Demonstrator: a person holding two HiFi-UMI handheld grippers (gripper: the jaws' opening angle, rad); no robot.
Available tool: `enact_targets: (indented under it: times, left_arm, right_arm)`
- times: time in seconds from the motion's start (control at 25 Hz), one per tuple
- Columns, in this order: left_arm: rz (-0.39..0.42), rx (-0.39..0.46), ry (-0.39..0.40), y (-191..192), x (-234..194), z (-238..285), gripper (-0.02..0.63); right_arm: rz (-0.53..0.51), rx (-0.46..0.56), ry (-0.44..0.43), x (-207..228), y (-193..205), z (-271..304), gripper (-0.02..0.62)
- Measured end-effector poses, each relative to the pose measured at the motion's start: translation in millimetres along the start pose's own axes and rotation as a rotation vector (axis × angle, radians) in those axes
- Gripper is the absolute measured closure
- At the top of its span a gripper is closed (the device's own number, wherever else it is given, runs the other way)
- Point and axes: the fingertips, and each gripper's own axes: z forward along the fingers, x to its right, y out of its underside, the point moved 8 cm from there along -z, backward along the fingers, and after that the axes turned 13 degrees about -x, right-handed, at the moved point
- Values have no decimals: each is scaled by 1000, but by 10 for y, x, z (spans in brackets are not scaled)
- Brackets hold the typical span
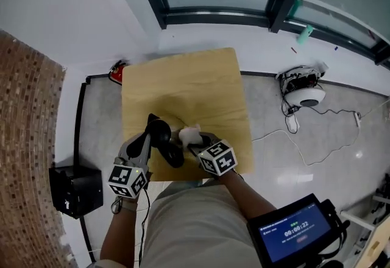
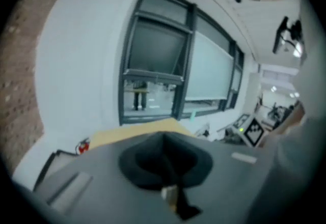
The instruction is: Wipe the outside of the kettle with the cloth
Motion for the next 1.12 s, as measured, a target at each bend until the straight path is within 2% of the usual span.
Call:
enact_targets:
  times: [0.04,0.08,0.12,0.16,0.2,0.28,0.32,0.36,0.44,0.48,0.52,0.56,0.6,0.64,0.72,0.76,0.8,0.84,0.92,0.96,1.0,1.04,1.08,1.12]
  left_arm:
    - [73,-8,27,-130,-13,111,617]
    - [113,-45,61,-203,-15,254,617]
    - [132,-102,79,-231,-13,384,617]
    - [144,-158,70,-239,-13,466,610]
    - [154,-200,42,-245,-12,495,607]
    - [175,-237,-20,-266,11,472,607]
    - [184,-238,-44,-269,37,447,607]
    - [189,-232,-60,-267,63,424,607]
    - [180,-225,-64,-256,75,392,609]
    - [174,-226,-61,-247,65,383,607]
    - [173,-228,-63,-244,49,383,607]
    - [175,-228,-70,-246,32,386,609]
    - [173,-227,-79,-247,18,383,611]
    - [165,-227,-81,-245,10,371,611]
    - [153,-228,-73,-253,24,348,609]
    - [154,-227,-76,-260,40,345,609]
    - [159,-226,-86,-265,51,349,609]
    - [163,-224,-95,-272,47,358,609]
    - [164,-225,-99,-274,22,366,607]
    - [164,-225,-101,-258,17,356,609]
    - [166,-223,-106,-242,19,346,609]
    - [167,-222,-113,-235,23,339,611]
    - [165,-223,-114,-238,28,334,611]
    - [163,-224,-111,-247,39,333,609]
  right_arm:
    - [-88,57,-24,-133,-173,-6,514]
    - [-146,92,-35,-226,-285,15,514]
    - [-159,88,-27,-251,-304,73,514]
    - [-134,36,-4,-204,-226,180,514]
    - [-101,-64,23,-115,-81,332,514]
    - [-101,-311,57,7,205,642,514]
    - [-124,-373,58,-24,253,688,514]
    - [-133,-346,46,-123,202,601,514]
    - [-141,-92,-29,-449,-108,198,514]
    - [-178,32,-62,-598,-262,57,514]
    - [-224,102,-61,-665,-354,22,514]
    - [-249,119,-37,-627,-361,76,514]
    - [-236,87,-12,-501,-273,185,514]
    - [-203,-4,6,-328,-102,328,514]
    - [-193,-282,33,-78,285,615,514]
    - [-212,-338,36,-111,357,646,514]
    - [-221,-287,29,-249,296,556,514]
    - [-232,-164,20,-436,132,391,514]
    - [-324,68,45,-721,-210,113,517]
    - [-366,115,67,-743,-274,89,517]
    - [-370,115,80,-677,-250,140,517]
    - [-347,66,85,-549,-142,240,515]
    - [-326,-45,78,-396,40,379,515]
    - [-328,-203,56,-261,270,553,515]
